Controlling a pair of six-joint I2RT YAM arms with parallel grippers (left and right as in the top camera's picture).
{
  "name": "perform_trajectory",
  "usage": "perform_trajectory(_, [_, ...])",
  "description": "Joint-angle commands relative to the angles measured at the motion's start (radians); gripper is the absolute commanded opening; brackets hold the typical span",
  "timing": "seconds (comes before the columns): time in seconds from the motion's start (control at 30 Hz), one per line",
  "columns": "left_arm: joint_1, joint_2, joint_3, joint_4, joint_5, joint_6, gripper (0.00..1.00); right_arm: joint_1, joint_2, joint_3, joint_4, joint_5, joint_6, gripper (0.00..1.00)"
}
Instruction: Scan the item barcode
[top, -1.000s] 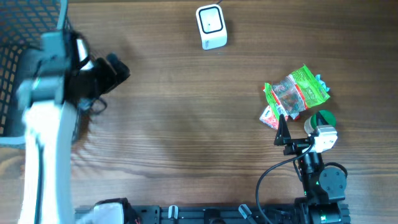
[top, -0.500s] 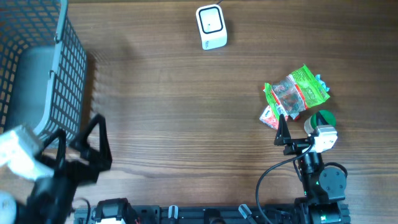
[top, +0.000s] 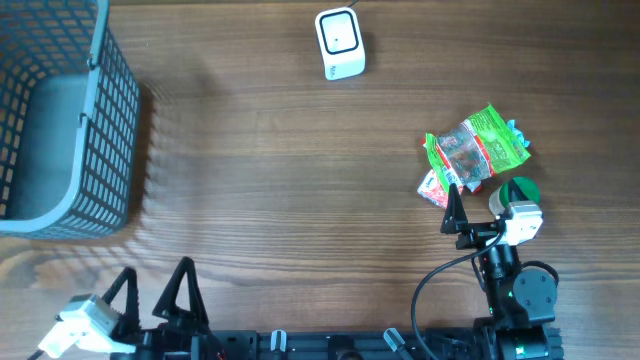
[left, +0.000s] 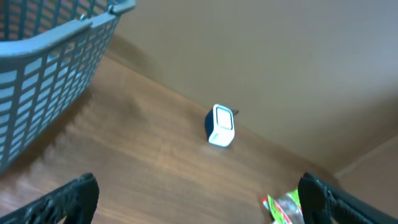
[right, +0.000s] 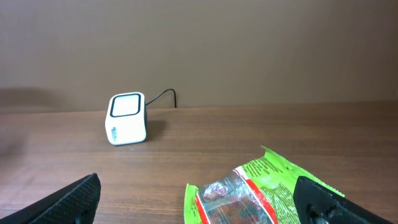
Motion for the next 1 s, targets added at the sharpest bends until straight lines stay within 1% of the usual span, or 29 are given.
perform_trajectory(0.0, [0.005,-0.026,-0.104,0.132,-0.017,0.008,1.00,0.005,-0.010,-0.001,0.003,-0.019,-0.017,1.00])
perform_trajectory(0.03, [0.003,-0.026,-0.131,0.196,-0.017,0.008,1.00,0.005,-0.010,-0.001,0.003,-0.019,-0.017,1.00])
perform_trajectory(0.1, [0.003,-0.026,-0.226,0.442,-0.008,0.008,1.00,0.005,-0.010,-0.001,0.003,-0.019,-0.017,1.00])
perform_trajectory(0.13, [0.003,-0.026,-0.258,0.520,-0.004,0.008,1.00,0.005,-0.010,-0.001,0.003,-0.019,-0.017,1.00])
perform_trajectory(0.17, [0.003,-0.026,-0.304,0.630,-0.004,0.007,1.00,0.005,-0.010,-0.001,0.003,-0.019,-0.017,1.00])
perform_trajectory(0.2, [0.003,-0.026,-0.357,0.749,-0.001,0.007,1.00,0.005,-0.010,-0.001,0.003,-0.019,-0.017,1.00])
perform_trajectory(0.3, [0.003,-0.026,-0.563,1.182,-0.001,0.000,1.00,0.005,-0.010,-0.001,0.003,-0.019,-0.018,1.00])
perform_trajectory(0.37, [0.003,-0.026,-0.655,1.337,-0.002,0.000,1.00,0.005,-0.010,-0.001,0.003,-0.019,-0.017,1.00])
perform_trajectory(0.43, [0.003,-0.026,-0.737,1.433,-0.007,0.001,1.00,0.005,-0.010,-0.001,0.003,-0.019,-0.017,1.00])
perform_trajectory(0.5, [0.003,-0.026,-0.792,1.451,-0.025,0.001,1.00,0.005,-0.010,-0.001,0.003,-0.019,-0.017,1.00])
perform_trajectory(0.73, [0.003,-0.029,-0.919,1.401,-0.064,0.001,1.00,0.005,-0.010,-0.001,0.003,-0.019,-0.017,1.00])
perform_trajectory(0.87, [0.003,-0.029,-0.920,1.248,-0.096,0.003,1.00,0.005,-0.010,-0.001,0.003,-0.019,-0.017,1.00])
perform_trajectory(0.97, [0.003,-0.029,-0.920,1.068,-0.136,0.009,1.00,0.005,-0.010,-0.001,0.003,-0.019,-0.017,1.00])
